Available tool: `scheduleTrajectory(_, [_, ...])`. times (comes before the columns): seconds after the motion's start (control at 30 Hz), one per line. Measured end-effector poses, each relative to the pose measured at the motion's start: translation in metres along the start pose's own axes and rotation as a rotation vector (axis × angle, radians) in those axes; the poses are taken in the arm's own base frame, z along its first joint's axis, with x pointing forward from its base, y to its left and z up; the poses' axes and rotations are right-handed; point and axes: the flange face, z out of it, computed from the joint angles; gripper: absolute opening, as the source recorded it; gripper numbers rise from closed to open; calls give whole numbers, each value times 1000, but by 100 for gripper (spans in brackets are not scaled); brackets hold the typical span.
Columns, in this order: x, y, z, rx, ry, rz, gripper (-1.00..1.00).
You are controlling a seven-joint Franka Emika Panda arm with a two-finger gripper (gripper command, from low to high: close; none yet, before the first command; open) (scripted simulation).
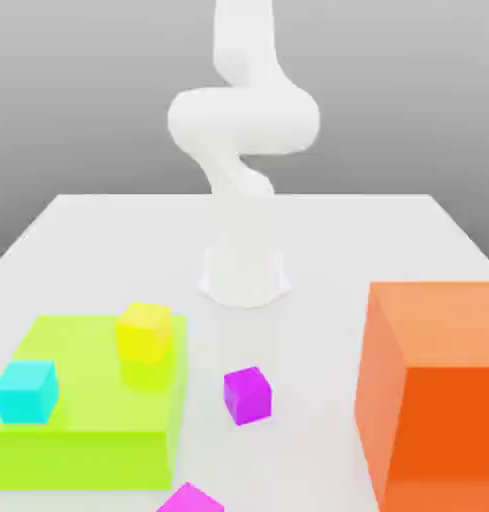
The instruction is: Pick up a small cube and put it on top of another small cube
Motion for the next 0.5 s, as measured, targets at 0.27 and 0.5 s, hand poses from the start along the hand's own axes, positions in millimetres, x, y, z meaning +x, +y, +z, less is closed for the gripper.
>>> scheduleTrajectory(0.27, [-42, 57, 155, -197, -128, 351, 0])
scheduleTrajectory(0.5, [-105, 132, 251, -408, -169, 632, 0])
